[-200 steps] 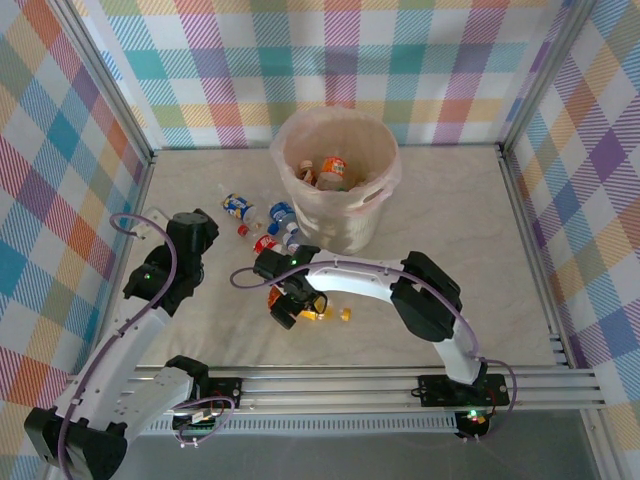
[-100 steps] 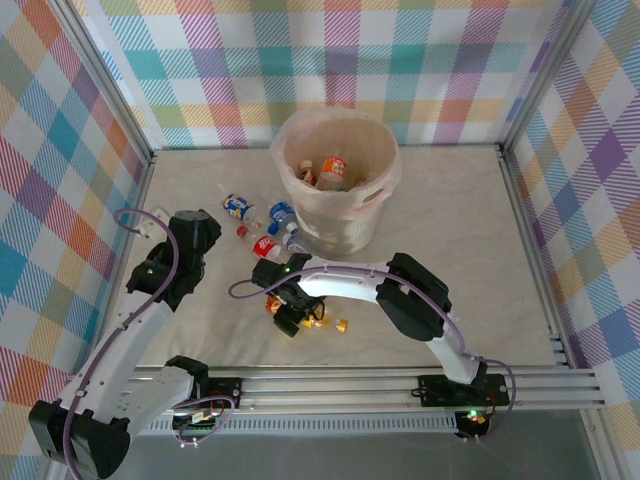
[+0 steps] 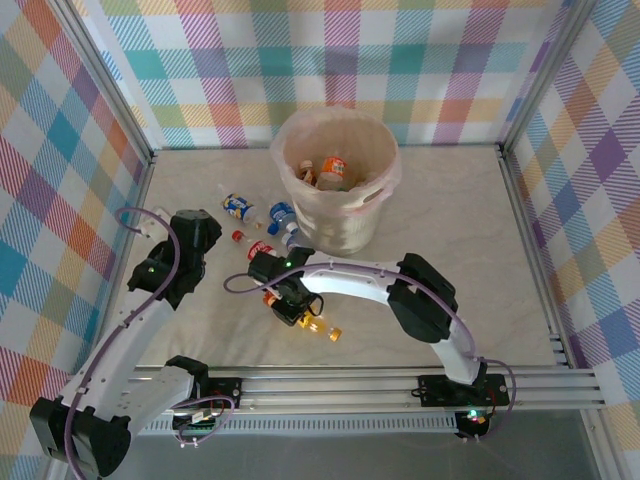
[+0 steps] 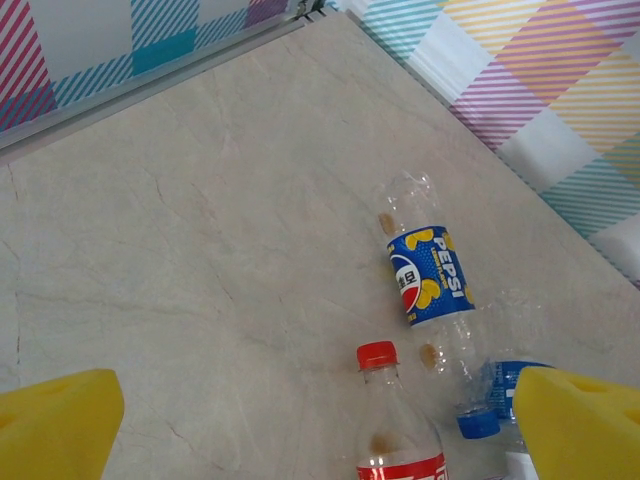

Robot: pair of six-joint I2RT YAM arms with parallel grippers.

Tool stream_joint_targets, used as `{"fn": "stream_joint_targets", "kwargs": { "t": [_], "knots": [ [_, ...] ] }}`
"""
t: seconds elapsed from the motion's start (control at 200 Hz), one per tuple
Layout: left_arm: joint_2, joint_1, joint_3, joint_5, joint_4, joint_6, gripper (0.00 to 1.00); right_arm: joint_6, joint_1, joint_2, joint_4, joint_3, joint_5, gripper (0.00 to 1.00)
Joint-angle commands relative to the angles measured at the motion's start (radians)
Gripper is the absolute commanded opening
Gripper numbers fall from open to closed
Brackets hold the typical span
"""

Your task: Put the plastic bottles in the bin

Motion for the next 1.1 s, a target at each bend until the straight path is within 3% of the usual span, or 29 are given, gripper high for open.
{"fn": "stream_joint_targets", "kwargs": {
  "t": [0.0,0.215,0.46,0.63,1.095],
  "knots": [
    [0.014,0.015,0.010,-0.003,-0.012,-0.016,1.00,0.004,0.008,-0.081,-0.028,0.024,-0.017,0.45],
    [0.059,0.026,0.009,0.050,-0.016,-0.008,1.00,0.022,0.006,-0.177,-0.061,0.029,0.047,0.40],
    [0.142,0.084,-0.062,0.327,0.020,-0.023,1.00,0.041,0.005,-0.313,-0.088,0.090,0.133,0.36],
    [0.169,0.103,-0.136,0.461,0.105,-0.051,1.00,0.039,0.001,-0.376,-0.105,0.179,0.198,0.32],
    [0.226,0.103,-0.197,0.575,0.203,-0.067,1.00,-0.140,-0.084,-0.397,0.060,0.586,0.332,0.32]
  ]
}}
